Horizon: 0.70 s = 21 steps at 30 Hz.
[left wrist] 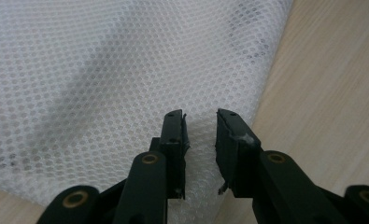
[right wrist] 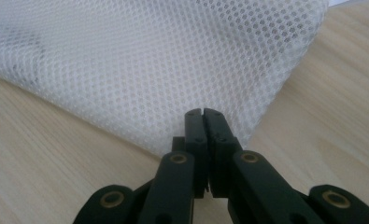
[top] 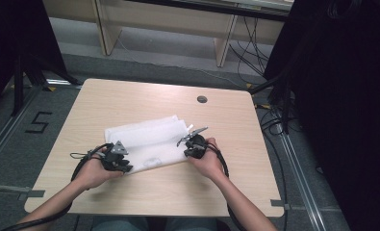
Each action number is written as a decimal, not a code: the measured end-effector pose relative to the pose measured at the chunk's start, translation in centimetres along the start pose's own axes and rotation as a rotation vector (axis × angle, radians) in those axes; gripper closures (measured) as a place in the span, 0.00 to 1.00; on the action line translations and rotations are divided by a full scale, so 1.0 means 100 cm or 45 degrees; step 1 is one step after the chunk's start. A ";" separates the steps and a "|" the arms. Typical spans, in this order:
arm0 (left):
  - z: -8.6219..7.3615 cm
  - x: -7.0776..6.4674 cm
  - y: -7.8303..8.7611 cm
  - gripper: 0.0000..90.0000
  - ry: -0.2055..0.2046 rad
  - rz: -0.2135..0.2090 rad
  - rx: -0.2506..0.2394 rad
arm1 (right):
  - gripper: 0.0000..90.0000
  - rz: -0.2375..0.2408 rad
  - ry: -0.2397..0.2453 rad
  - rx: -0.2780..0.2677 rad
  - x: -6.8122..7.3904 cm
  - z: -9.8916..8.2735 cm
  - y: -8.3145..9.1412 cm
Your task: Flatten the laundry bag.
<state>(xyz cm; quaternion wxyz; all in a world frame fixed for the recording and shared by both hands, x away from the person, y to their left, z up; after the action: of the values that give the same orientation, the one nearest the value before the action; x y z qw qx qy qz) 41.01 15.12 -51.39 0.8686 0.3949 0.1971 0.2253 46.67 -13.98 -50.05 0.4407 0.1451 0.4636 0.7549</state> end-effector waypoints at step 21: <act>0.023 -0.010 -0.021 0.80 -0.024 -0.029 -0.001 | 1.00 0.011 0.031 0.100 -0.008 -0.045 0.025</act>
<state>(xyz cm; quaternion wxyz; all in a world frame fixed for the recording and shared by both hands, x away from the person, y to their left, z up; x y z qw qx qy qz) 41.93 11.97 -51.46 0.8730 0.3945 0.1935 0.2117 42.95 -17.69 -50.18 0.4256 0.1550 0.4975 0.7398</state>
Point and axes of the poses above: each handheld gripper's, and its own axes: y roughly backward along the jaws, z roughly out of its top, x roughly to its left, the point moved 2 cm from there along -y, roughly forward along the jaws, and after that the axes turned 12 degrees about -z, right-handed, at the moved point
